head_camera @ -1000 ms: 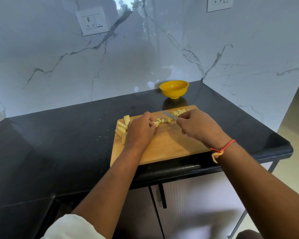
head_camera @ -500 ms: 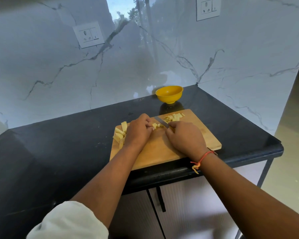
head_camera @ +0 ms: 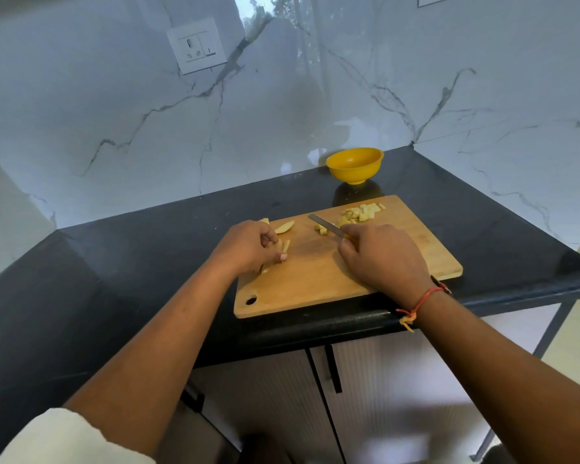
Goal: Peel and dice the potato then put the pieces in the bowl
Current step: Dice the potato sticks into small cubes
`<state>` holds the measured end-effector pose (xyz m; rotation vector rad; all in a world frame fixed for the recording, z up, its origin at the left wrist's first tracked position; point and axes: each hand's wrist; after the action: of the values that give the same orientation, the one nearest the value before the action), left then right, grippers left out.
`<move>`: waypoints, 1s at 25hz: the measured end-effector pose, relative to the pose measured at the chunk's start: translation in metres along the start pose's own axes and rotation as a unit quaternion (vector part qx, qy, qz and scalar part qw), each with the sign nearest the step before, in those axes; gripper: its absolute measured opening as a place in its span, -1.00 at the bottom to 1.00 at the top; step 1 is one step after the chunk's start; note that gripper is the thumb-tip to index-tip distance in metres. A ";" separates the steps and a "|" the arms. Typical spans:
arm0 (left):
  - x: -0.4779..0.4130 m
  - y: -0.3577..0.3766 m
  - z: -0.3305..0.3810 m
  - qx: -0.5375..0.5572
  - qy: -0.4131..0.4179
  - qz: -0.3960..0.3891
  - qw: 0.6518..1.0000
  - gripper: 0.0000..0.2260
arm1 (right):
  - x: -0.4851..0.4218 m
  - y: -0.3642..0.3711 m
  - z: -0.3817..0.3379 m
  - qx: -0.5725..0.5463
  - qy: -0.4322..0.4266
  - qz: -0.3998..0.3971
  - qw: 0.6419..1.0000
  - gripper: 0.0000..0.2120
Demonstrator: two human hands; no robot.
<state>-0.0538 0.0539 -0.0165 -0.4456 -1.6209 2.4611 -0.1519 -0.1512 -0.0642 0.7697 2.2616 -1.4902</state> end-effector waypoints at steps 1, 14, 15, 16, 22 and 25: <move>0.000 0.000 0.001 -0.008 0.004 -0.001 1.000 -0.65 | 0.000 0.000 0.000 -0.001 0.000 0.000 1.000 -0.59; -0.011 -0.003 -0.011 0.058 0.003 -0.015 0.998 -0.65 | 0.001 0.003 0.002 0.002 -0.001 0.001 1.000 -0.60; -0.014 -0.001 -0.011 0.070 0.002 0.003 0.998 -0.69 | 0.001 0.003 0.001 0.002 0.000 0.000 1.000 -0.60; -0.018 0.003 -0.010 0.075 0.004 0.027 0.997 -0.73 | 0.001 0.003 0.001 0.003 0.001 0.000 1.000 -0.60; -0.051 0.028 -0.002 -0.022 0.036 0.055 0.998 -0.82 | 0.001 0.002 0.001 0.000 0.003 -0.001 1.000 -0.60; -0.061 0.030 0.003 -0.083 0.042 0.052 0.994 -0.83 | 0.000 0.002 0.001 -0.002 0.004 0.000 1.000 -0.61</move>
<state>0.0038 0.0216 -0.0337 -0.6646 -1.8167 2.3526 -0.1511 -0.1511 -0.0660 0.7751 2.2699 -1.4854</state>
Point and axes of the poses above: each hand's wrist, its own x-axis away from the middle knuckle, its own y-axis out of the palm, z = x × y, and after that the axes turned 9 degrees about z, right-handed
